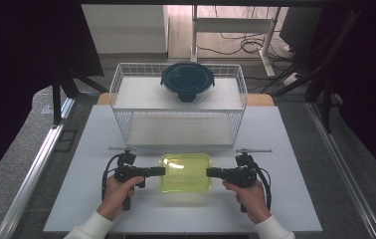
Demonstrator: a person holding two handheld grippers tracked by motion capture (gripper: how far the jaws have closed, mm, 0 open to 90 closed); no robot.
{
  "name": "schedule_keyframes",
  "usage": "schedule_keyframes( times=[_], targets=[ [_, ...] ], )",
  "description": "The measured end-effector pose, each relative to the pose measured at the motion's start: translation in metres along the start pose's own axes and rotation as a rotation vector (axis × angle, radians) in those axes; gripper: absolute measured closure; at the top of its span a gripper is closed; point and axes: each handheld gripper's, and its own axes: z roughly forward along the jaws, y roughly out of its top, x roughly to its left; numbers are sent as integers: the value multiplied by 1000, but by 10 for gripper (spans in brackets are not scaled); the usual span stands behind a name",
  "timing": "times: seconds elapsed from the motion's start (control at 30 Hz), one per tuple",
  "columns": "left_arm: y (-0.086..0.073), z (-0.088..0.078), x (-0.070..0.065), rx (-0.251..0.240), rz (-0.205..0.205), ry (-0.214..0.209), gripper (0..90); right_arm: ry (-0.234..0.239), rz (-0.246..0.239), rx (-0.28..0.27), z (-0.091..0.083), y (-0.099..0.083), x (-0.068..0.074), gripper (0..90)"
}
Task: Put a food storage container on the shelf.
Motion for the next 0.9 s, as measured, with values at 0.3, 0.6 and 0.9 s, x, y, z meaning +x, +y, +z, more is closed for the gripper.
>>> schedule_keyframes(
  times=[0.3, 0.6, 0.9],
  targets=[
    [17, -10, -12, -12, 26, 0, 777, 25, -18, -25, -5, 15, 5, 781],
    [37, -23, -34, -42, 84, -6, 776, 32, -69, -62, -21, 35, 23, 781],
    [59, -35, -53, -69, 134, 4, 775, 28, -105, -91, -31, 56, 36, 786]
  ],
)
